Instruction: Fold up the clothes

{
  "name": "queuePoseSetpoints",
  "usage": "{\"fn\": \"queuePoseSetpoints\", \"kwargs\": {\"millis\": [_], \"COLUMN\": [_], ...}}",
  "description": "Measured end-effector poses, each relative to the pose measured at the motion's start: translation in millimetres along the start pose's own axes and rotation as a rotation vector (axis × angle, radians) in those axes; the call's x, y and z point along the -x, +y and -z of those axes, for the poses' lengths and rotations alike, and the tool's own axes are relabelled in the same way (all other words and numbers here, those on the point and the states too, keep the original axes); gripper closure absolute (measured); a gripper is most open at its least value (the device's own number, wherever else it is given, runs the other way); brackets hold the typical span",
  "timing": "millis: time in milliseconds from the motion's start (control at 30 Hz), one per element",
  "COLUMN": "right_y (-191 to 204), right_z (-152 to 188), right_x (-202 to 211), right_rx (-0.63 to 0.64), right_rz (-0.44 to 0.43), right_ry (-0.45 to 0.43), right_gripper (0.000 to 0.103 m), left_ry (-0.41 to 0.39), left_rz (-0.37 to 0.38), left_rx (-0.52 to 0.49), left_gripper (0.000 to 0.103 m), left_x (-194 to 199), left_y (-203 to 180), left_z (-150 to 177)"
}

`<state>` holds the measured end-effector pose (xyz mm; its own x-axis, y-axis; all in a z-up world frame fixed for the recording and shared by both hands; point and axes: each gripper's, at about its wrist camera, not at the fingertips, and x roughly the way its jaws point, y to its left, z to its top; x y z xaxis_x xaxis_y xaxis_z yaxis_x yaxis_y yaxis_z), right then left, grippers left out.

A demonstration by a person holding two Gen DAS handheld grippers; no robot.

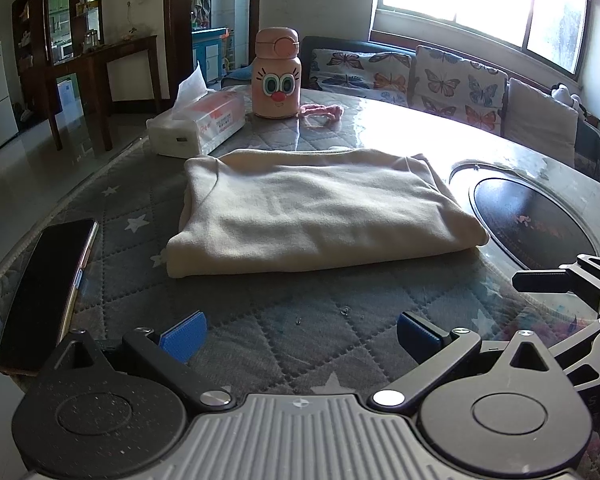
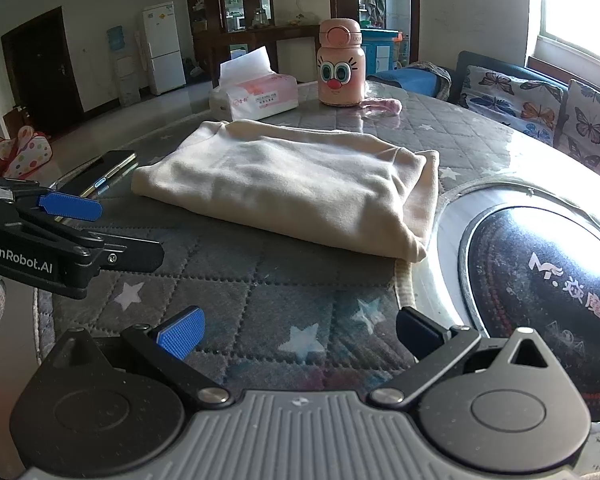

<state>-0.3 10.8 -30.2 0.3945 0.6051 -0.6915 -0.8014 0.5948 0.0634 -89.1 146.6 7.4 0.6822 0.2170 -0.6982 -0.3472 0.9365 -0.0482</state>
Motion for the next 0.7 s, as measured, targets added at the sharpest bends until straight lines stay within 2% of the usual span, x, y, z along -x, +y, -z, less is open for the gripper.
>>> {"fn": "queuePoseSetpoints", "kwargs": {"millis": [700], "right_y": [-1.0], "right_z": [-2.3], "right_x": [-7.9], "right_rx": [-0.011], "right_rz": [-0.013], "right_ry": [0.010], "right_gripper": [0.000], "left_ry": [0.012], "left_rz": [0.003], "left_rx": [-0.008], "left_gripper": [0.000], "left_x": [-8.7], "left_y": [-3.0], "left_z": [-3.4]}}
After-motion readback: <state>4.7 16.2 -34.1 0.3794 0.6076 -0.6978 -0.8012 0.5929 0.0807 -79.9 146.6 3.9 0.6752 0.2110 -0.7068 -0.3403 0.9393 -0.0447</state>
